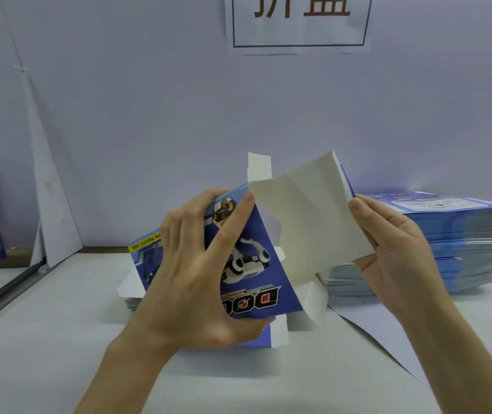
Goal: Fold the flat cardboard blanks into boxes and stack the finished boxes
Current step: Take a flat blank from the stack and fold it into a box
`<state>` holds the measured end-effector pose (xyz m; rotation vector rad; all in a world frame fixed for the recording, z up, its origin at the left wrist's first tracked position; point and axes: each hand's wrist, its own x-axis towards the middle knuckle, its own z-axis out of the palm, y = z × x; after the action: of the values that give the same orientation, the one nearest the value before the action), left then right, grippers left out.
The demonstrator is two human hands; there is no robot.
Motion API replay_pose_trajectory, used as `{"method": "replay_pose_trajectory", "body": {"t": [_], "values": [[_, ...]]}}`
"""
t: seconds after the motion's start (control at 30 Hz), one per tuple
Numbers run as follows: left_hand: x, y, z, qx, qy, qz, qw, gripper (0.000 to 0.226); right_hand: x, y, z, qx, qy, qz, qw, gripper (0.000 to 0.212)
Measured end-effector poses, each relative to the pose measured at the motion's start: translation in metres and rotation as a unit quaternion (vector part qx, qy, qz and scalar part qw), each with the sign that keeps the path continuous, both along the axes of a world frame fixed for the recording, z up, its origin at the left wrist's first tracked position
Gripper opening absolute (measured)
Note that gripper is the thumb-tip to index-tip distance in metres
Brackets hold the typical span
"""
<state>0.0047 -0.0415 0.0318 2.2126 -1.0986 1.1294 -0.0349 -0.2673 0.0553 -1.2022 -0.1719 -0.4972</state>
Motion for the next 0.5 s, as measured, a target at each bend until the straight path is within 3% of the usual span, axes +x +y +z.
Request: {"method": "replay_pose_trajectory", "body": {"t": [0.2, 0.33, 0.5], "values": [[-0.003, -0.005, -0.002, -0.001, 0.008, -0.009, 1.0, 0.112, -0.003, 0.007, 0.001, -0.045, -0.008, -0.09, 0.995, 0.017], [-0.003, -0.01, -0.002, -0.001, -0.005, 0.01, 1.0, 0.107, -0.009, 0.013, 0.004, -0.039, 0.007, -0.082, 0.996, 0.02], [-0.002, -0.011, -0.005, -0.024, 0.034, 0.04, 0.998, 0.118, -0.014, 0.048, 0.001, -0.185, -0.101, -0.108, 0.971, 0.013]]}}
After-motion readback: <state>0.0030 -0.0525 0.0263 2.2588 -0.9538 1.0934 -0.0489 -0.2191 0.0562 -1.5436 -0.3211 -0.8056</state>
